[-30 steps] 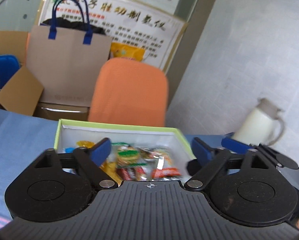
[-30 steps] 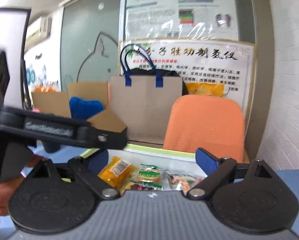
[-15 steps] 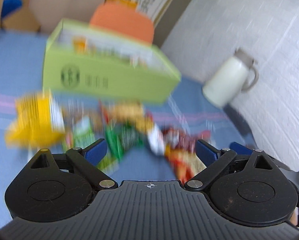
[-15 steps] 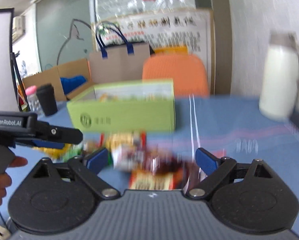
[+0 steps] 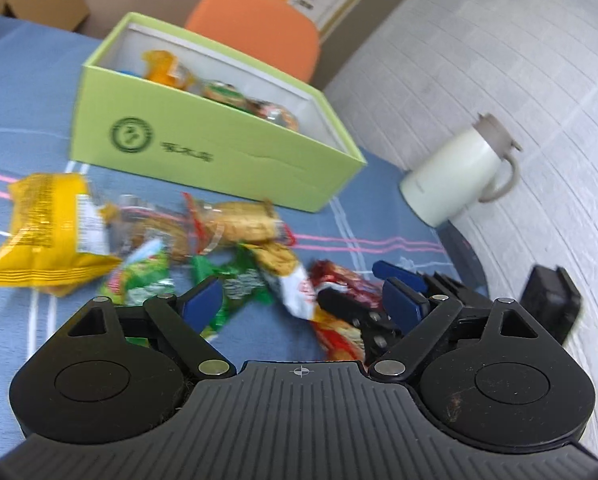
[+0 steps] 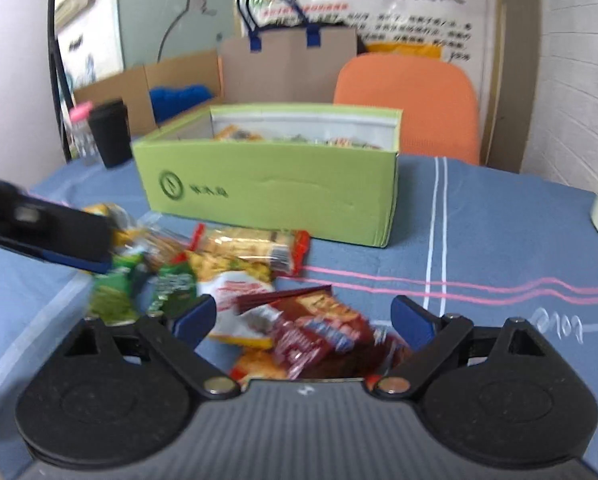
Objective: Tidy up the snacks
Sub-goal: 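Move the left gripper back to the red-brown cookie packet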
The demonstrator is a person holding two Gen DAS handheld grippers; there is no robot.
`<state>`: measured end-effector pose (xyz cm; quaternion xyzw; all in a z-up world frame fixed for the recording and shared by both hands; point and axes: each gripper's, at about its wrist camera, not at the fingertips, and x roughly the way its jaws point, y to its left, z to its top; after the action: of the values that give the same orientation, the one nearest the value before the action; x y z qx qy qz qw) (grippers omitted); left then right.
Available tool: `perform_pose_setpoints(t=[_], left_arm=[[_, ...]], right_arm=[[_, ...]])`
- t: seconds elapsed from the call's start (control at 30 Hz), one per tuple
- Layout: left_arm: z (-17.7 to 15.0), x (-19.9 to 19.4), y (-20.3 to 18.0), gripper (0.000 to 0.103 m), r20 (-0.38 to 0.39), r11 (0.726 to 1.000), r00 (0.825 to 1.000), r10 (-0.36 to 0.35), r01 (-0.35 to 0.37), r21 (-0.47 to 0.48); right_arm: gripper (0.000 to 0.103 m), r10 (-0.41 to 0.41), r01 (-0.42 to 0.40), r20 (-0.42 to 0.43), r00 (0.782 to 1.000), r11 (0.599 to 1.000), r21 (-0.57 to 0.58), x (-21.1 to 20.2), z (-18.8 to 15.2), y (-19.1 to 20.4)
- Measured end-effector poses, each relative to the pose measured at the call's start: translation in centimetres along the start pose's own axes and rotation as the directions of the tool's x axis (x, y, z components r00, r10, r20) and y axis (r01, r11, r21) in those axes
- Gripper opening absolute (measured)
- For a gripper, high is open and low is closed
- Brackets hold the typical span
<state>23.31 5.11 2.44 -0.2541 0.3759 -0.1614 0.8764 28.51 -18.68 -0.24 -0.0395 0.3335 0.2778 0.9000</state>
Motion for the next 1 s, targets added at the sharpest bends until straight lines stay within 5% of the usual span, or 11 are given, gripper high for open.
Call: perform_pose_setpoints(t=[0.13,0.43,0.83,1.0], left_arm=[[0.0,-0.7,1.6,0.077,0.010,0.999,0.999,0.035,-0.035,-0.033],[-0.9,-1.9,3.7,0.079,0.001,0.997,1.000,0.028,-0.027,-0.071],[-2.1,-5.1,6.0,0.081,0.027,0.993,0.998,0.054,-0.051,-0.105],[-2.2,-5.5,6.2,0.081,0.025,0.994,0.998,0.058,-0.055,-0.096]], right_arm=[[0.094,0.049,-0.048,-0.056,0.997,0.999,0.023,1.4,0.0,0.5],[0.094,0.061,-0.065,-0.053,0.997,0.994,-0.084,-0.2,-1.0,6.5],[0.093,0.123,-0.120,0.025,0.992,0.989,-0.089,-0.8,-0.7,11.2],[0.093,0.123,-0.123,-0.008,0.992,0.989,-0.079,0.3,-0.3,12.0]])
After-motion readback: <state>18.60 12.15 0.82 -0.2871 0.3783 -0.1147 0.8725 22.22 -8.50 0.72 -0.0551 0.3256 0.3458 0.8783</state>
